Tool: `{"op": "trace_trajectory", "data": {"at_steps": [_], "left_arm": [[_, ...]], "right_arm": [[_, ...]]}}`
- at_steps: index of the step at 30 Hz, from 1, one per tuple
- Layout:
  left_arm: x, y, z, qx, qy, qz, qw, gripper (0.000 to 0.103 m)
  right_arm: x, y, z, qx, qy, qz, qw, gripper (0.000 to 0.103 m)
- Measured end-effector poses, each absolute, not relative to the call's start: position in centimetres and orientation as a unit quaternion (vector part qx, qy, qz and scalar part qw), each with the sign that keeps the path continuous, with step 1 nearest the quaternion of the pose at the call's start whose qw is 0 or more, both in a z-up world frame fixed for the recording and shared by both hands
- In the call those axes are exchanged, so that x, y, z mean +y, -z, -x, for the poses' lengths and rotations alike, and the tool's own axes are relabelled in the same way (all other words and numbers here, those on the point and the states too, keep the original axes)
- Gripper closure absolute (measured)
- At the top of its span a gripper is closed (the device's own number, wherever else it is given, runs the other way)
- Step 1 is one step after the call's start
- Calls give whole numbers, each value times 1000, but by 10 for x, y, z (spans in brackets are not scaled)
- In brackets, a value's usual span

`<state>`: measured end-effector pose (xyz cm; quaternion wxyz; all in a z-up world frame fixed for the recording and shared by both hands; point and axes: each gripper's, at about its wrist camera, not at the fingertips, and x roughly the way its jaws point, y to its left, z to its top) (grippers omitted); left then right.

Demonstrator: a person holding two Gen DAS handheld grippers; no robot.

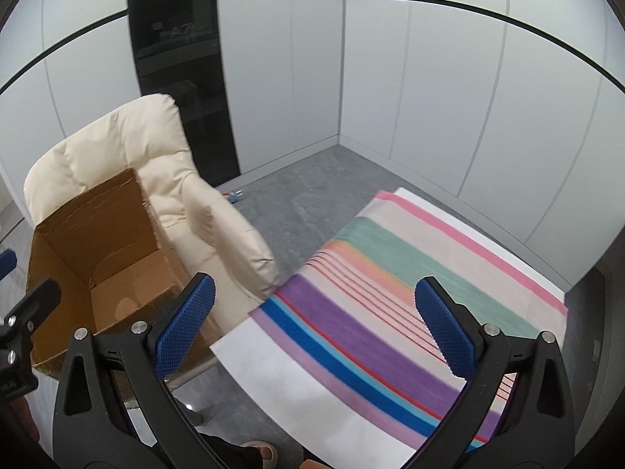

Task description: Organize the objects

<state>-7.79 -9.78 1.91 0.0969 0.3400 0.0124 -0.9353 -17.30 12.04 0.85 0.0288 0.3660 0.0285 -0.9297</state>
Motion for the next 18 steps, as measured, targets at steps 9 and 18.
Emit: {"op": "trace_trajectory", "data": {"at_steps": [9,18], "left_arm": [[-66,-23,52,-6,936,-344,71,0],[-19,-22,7,-48,939,-339,38,0]], "right_arm": [[146,-20,136,14,927,-374,2,0],[170,-22,46,17,924,-383,-12,0]]}}
